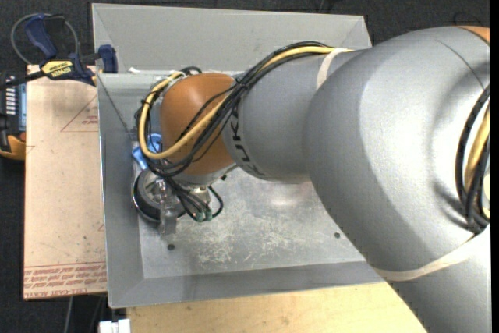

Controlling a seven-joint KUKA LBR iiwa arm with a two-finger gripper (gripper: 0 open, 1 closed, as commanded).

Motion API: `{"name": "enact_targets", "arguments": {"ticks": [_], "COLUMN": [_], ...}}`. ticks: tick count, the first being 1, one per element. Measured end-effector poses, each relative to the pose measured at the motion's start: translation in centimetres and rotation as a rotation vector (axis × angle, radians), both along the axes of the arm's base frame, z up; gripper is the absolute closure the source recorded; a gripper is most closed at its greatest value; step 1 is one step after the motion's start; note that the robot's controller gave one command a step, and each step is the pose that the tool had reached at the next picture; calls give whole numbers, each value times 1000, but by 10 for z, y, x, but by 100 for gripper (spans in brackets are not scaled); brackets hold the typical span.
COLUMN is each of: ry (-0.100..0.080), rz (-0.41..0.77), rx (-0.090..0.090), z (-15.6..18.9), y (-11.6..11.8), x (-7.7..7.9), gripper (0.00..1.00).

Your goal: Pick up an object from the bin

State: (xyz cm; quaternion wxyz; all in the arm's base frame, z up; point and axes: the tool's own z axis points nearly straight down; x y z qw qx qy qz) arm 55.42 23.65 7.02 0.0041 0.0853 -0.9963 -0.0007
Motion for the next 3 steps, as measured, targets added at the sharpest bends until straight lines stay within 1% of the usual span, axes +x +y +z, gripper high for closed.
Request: {"name": "enact_targets", "arguments": {"ticks": [1, 2, 3], "ry": [0, 4, 10], "rz": [0, -2, -2], "rx": [0, -2, -4], "z": [0, 16, 62], "y": [0, -1, -1], "x": [0, -1, -3], "gripper": [100, 100, 100]}}
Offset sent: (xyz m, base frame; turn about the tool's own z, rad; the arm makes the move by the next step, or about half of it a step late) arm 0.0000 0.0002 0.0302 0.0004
